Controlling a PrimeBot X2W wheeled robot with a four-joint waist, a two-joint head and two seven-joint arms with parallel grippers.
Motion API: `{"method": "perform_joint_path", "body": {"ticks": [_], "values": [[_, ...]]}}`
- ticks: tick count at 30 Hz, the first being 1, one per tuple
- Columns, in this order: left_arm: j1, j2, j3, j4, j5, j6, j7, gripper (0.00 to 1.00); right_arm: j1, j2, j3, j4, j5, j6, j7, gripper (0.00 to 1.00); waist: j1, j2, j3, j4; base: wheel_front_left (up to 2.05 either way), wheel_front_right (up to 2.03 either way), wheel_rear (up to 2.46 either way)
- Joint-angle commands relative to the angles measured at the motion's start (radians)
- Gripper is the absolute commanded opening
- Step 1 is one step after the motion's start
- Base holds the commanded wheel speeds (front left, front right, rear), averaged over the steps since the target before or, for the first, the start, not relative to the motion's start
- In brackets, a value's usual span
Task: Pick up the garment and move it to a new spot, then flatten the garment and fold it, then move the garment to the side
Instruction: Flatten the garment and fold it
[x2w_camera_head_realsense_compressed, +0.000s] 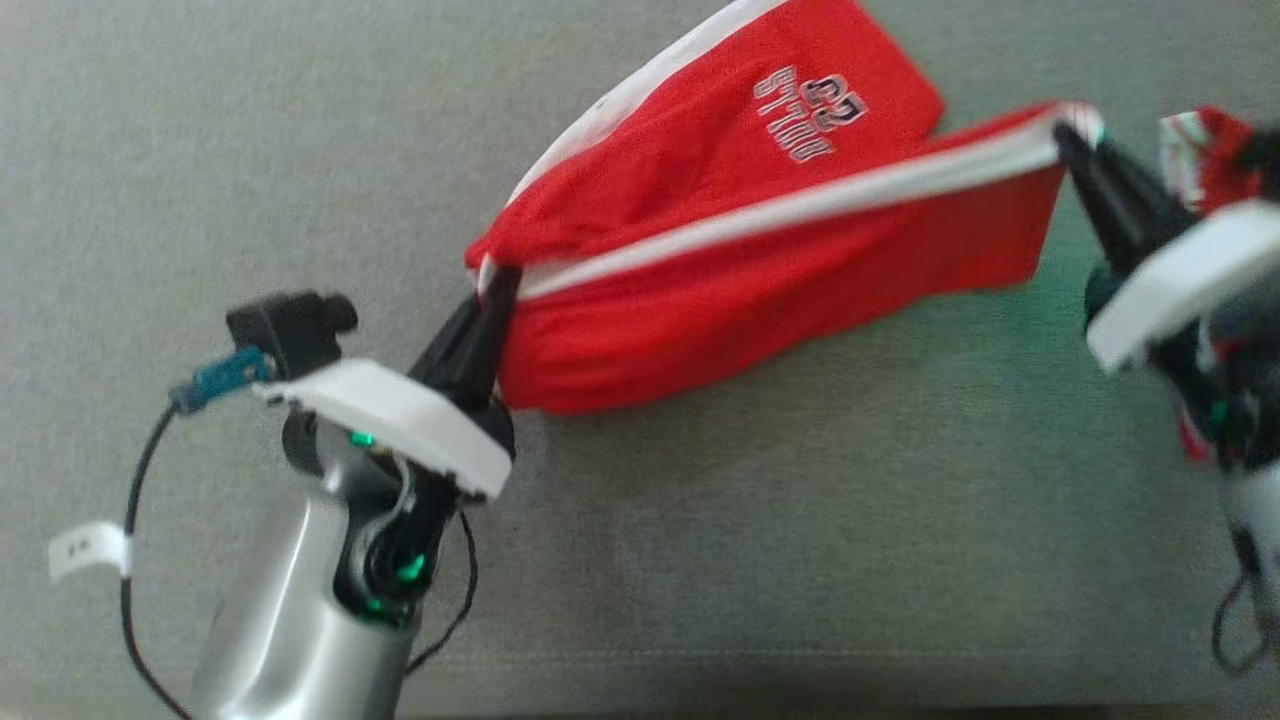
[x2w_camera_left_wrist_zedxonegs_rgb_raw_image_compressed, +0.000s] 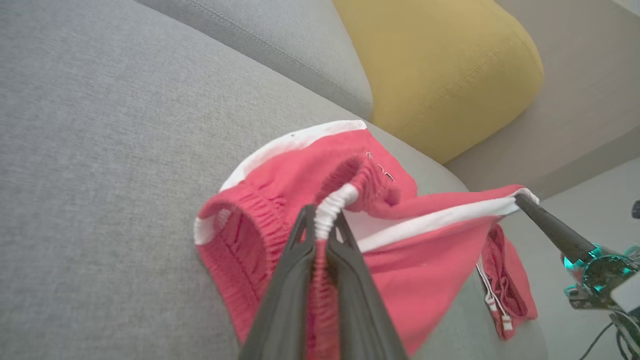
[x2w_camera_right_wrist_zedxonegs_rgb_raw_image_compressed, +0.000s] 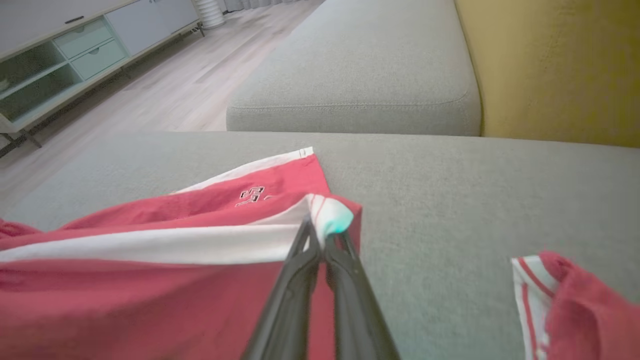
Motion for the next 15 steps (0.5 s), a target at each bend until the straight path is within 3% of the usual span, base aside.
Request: {"method": "perform_joint_path", "body": {"ticks": [1,9,15], "values": [[-0.075,0.002,0.035,-0.001,-0.024,-0.006,-0.019,0.0,-0.1,-0.036,0.042,0.026,0.021,0.003,0.002,0.0,0.0,0.0,0.062,0.054,0.0,0.0,0.0],[-0.267,-0.001,-0.031,0.153,-0.154,-0.013,-0.105,0.0,-0.391,-0.062,0.182,0.295,0.081,0.003,-0.044,0.0,0.0,0.0,0.144,0.138,0.0,0.0,0.0],[-0.37,-0.002,-0.105,0.264,-0.222,-0.011,-0.181,0.0,-0.517,-0.062,0.251,0.445,0.114,0.003,-0.101,0.0,0.0,0.0,0.178,0.172,0.0,0.0,0.0]]}}
